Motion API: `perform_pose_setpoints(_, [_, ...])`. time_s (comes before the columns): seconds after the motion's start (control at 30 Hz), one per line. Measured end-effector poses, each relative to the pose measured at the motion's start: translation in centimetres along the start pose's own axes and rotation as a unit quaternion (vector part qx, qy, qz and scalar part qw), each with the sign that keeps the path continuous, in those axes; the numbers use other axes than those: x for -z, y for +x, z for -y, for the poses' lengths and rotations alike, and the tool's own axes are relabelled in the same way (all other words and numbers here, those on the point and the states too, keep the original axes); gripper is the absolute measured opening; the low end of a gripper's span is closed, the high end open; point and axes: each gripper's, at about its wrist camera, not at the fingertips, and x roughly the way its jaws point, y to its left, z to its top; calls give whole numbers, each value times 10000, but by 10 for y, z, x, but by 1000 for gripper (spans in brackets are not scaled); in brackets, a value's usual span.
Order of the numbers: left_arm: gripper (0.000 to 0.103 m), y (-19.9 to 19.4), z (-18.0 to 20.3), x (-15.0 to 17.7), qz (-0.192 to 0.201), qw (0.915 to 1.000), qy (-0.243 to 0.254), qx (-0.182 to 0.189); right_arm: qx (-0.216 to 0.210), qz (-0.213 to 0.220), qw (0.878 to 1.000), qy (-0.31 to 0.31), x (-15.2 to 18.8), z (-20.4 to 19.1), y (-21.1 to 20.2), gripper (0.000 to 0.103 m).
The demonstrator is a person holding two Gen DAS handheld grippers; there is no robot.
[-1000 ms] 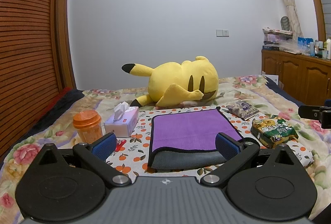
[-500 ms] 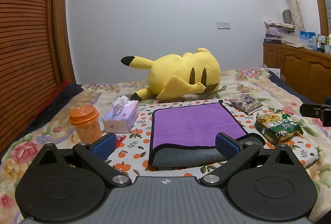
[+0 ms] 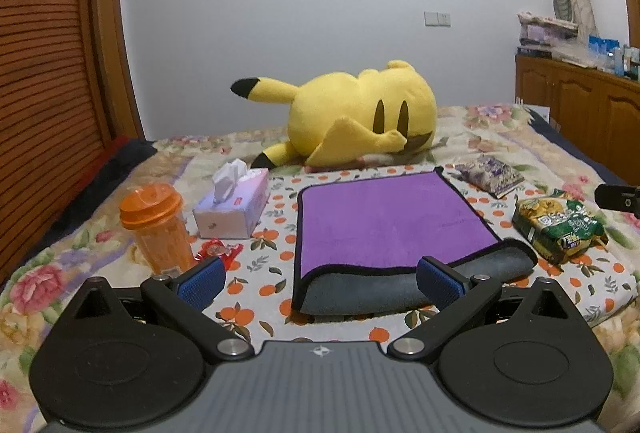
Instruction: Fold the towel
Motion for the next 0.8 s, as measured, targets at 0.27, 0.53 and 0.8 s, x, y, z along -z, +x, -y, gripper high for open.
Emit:
perform_pose_setpoints(0.27, [103,15,-2,-4,-29,10000,-24,35,-82,-133,9998,-105,-4,0,16,103])
perform_pose_setpoints(0.53, [103,33,-1,-7,-147,9998,95,87,-250,-316,9989,-255,-6,-5,36,103])
perform_pose_setpoints(0.8, [103,53,-1,-8,-293,9993,189,151,-369,-507,9974,-367,-7,-10,53,103])
